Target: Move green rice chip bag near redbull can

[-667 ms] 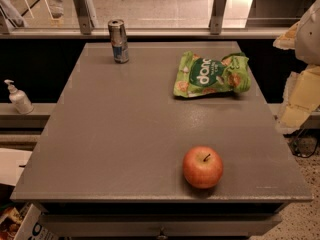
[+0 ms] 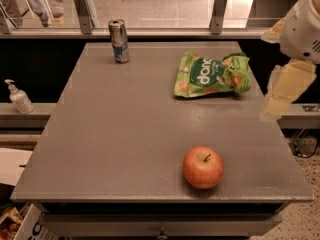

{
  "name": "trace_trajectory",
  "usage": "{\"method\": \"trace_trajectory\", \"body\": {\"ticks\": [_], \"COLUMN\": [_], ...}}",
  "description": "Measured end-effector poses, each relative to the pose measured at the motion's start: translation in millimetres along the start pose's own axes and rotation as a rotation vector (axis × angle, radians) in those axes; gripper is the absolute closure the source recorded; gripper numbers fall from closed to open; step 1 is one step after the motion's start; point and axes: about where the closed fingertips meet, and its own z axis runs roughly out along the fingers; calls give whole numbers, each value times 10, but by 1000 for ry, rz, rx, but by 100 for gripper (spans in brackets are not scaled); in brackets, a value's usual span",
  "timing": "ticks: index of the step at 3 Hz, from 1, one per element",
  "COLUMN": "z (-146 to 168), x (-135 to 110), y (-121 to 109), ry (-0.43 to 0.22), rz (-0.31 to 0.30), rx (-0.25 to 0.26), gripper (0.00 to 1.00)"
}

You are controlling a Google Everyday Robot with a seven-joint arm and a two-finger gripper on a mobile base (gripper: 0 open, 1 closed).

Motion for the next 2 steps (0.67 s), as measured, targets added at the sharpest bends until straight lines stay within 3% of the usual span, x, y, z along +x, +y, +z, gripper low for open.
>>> {"method": "trace_trajectory", "body": {"ticks": [2], "z": [590], "x": [-374], "y": [-528], "ry": [-138], "rz": [-46], "rx": [21], "gripper": [0]}}
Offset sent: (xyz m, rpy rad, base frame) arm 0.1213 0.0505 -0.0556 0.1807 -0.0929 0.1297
